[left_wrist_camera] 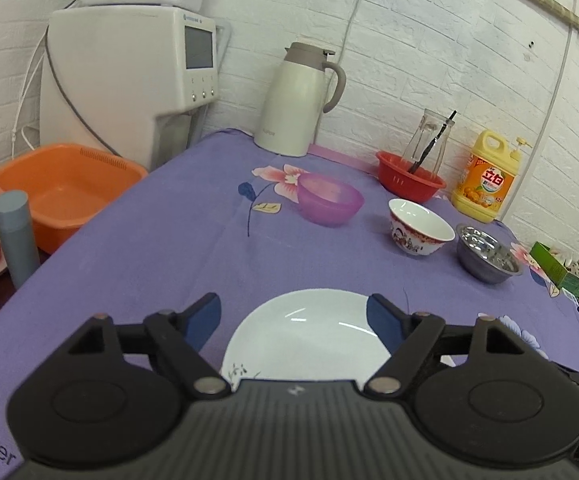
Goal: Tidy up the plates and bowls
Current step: 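Withdraw the left tool and turn toward the bowls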
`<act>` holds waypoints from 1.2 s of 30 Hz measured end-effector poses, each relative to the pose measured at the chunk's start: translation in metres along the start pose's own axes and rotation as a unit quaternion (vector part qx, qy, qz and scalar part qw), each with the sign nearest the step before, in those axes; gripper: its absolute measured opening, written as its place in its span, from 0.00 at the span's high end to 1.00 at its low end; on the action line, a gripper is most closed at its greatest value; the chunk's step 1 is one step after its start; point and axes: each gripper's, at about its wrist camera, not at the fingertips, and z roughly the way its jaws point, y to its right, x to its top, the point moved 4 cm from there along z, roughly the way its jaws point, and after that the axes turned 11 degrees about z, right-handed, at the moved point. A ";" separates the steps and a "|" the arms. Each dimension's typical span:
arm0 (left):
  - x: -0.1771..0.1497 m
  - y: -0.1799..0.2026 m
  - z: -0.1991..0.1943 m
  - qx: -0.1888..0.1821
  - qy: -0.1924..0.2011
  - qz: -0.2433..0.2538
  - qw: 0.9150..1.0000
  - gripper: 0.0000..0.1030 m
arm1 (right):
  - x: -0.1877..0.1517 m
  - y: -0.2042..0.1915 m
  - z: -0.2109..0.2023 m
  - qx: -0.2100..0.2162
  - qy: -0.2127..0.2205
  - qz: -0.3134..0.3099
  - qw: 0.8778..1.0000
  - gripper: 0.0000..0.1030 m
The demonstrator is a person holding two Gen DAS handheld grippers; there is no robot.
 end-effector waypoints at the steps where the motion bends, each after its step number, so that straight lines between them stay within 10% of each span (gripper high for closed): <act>1: 0.002 0.000 0.000 0.003 0.004 0.001 1.000 0.19 | 0.002 0.000 -0.002 0.002 0.003 -0.002 1.000 0.00; 21: 0.019 0.076 -0.017 -0.085 0.008 0.026 0.996 0.17 | 0.002 0.081 -0.042 -0.020 0.012 0.116 0.993 0.00; 36: 0.098 0.176 -0.035 -0.253 0.044 0.023 0.966 0.17 | 0.066 0.164 -0.141 -0.080 0.130 0.110 0.982 0.00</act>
